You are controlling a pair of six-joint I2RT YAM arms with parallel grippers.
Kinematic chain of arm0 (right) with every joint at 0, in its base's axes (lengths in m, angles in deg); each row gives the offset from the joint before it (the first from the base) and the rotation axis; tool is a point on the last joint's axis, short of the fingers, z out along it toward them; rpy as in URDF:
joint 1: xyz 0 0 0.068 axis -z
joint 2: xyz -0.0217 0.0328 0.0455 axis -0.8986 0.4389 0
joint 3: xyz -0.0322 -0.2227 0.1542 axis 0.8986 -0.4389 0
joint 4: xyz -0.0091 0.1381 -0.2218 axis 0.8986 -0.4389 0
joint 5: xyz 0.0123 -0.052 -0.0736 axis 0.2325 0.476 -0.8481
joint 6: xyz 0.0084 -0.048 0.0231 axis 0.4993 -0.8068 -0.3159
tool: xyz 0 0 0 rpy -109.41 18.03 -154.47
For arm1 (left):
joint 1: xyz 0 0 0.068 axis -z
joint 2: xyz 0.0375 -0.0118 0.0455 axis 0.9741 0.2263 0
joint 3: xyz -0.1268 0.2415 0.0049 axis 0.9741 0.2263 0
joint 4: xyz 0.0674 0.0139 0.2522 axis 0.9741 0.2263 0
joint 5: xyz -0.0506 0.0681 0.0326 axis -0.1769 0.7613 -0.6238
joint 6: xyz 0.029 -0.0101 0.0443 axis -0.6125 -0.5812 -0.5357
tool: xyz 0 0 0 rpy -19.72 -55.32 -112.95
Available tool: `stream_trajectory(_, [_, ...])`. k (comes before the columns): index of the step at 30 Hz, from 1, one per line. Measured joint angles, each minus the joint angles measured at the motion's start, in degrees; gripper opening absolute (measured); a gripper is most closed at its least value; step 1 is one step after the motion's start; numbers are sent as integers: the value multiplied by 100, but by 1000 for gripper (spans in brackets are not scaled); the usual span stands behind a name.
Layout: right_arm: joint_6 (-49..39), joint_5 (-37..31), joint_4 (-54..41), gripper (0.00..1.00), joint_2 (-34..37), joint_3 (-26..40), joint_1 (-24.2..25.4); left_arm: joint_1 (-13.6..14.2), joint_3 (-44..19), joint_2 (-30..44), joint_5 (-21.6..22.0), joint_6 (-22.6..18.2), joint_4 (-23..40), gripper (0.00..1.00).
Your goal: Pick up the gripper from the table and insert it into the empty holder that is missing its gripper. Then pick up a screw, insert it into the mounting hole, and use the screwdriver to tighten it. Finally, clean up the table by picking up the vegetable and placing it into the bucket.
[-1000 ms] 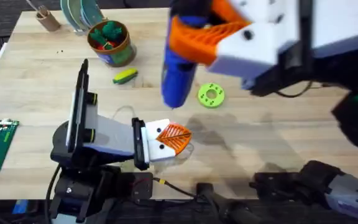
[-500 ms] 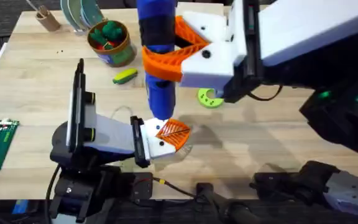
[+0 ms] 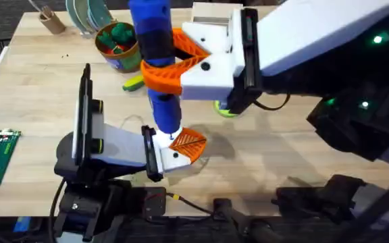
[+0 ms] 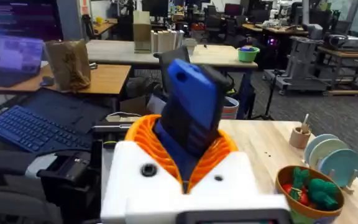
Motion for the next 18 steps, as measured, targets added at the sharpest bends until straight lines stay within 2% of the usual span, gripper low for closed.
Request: stream_trajectory(18, [2, -2, 7, 28, 237, 0, -13, 0, 0, -2, 52, 0, -9, 4])
